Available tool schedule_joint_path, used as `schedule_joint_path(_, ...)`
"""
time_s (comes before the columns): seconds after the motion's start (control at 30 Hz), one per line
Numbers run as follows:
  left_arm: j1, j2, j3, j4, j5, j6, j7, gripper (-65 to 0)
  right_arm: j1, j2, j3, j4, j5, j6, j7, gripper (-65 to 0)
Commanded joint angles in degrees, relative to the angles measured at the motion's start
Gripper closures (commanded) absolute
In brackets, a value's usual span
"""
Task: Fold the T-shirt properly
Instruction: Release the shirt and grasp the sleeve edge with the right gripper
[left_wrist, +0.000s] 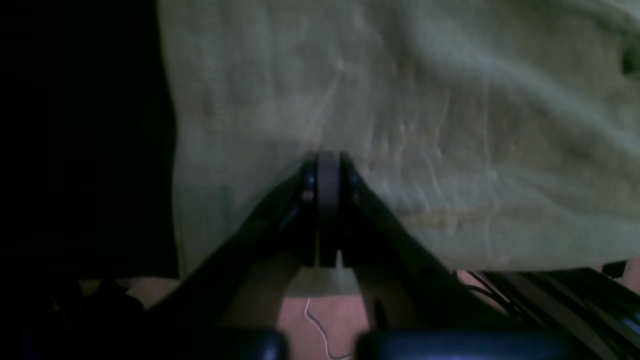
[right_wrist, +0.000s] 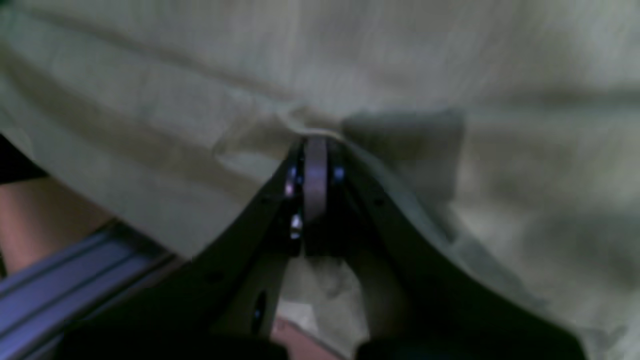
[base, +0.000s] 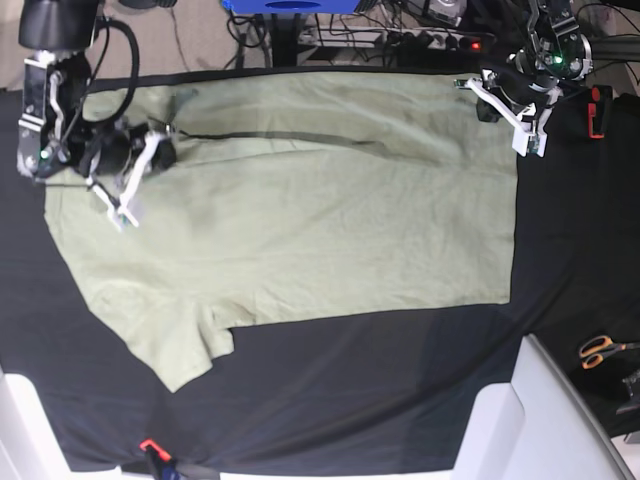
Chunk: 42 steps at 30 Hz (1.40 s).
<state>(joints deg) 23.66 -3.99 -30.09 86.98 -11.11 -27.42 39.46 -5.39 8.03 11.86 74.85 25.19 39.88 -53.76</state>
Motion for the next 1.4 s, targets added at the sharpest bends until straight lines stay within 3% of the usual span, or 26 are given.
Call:
schedule_joint_path(0.0, 0.0, -0.5, 0.1, 0.8, -0.2, -0.3, -0.6, 0.0, 1.3, 0.5, 0.1, 0.7, 0.5, 0.1, 0.8, -0.5)
schedule_joint_path(0.3, -0.1, -0.5, 0.2, 0.8, -0.2, -0.3, -0.6, 0.0, 5.5, 0.6, 0.1, 1.9, 0.4, 0.1, 0.4, -0.5)
schedule_joint_path(0.47, -0.1, -0.5, -0.1, 1.0, -0.2, -0.3, -0.6, 0.0, 1.7, 0.2, 0.6, 10.9, 0.9, 0.1, -10.9, -0.5)
schedule_joint_path(0.6, -0.1, -0.5, 0.0, 1.0, -0.2, -0.3, -0.6, 0.0, -3.4, -1.9, 0.1, 13.3, 0.9, 0.1, -12.1, -0.5)
schedule_joint_path(0.9, -1.1, -0.4, -0.2, 0.9, -0.2, -0.3, -0.6, 0.0, -7.1, -3.7, 0.1, 13.0, 0.5, 0.1, -11.7, -0.5)
schedule_joint_path(1.37, -1.1, -0.5, -0.3, 0.8, -0.1, -0.3, -0.6, 0.0, -0.4, -1.7, 0.0, 2.8, 0.4, 0.1, -5.6, -0.5)
